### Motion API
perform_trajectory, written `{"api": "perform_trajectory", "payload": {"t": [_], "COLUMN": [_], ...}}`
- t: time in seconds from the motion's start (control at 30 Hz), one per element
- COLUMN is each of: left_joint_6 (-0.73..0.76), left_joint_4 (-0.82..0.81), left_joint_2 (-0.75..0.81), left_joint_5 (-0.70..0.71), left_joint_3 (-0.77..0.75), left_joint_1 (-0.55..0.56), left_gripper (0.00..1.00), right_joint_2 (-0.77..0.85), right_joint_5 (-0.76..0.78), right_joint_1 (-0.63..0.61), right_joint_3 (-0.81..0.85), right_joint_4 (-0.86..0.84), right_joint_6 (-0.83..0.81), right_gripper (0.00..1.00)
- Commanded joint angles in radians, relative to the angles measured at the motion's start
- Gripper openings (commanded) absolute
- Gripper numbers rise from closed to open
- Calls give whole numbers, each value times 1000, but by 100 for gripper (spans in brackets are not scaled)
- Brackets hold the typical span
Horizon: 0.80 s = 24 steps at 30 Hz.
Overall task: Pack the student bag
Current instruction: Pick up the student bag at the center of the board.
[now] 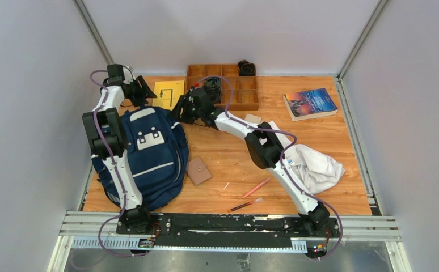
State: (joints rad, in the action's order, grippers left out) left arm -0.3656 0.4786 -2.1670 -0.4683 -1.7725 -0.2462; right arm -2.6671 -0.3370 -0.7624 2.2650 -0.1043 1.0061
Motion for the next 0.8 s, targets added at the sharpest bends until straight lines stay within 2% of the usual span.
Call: {"api": "perform_trajectory", "payload": {"t": [0.0,0.07,0.17,0.4,0.57,0.77], "left_joint_6": [47,47,44,32,25,29], "left_joint_4": [53,59,78,121,149,165], "left_joint_2": [92,133,192,328,431,548], "left_joint_5": [45,65,86,116,114,100], "left_joint_3": [7,26,44,68,98,162], "left_joint_1": [-2,-2,-2,-2,-2,-1], "left_gripper": [61,61,61,61,62,62], "right_joint_2": [136,183,219,204,252,223], "right_joint_5": [-101,-103,-106,-275,-254,-412], "right_joint_1": [-25,-10,-1,-20,-24,-36], "right_joint_3": [-107,-176,-205,-268,-410,-434], "right_joint_4": [-9,6,123,219,153,49], "right_joint_6": [-67,-114,-231,-337,-350,-332], "right_gripper": [68,74,78,83,92,93]}}
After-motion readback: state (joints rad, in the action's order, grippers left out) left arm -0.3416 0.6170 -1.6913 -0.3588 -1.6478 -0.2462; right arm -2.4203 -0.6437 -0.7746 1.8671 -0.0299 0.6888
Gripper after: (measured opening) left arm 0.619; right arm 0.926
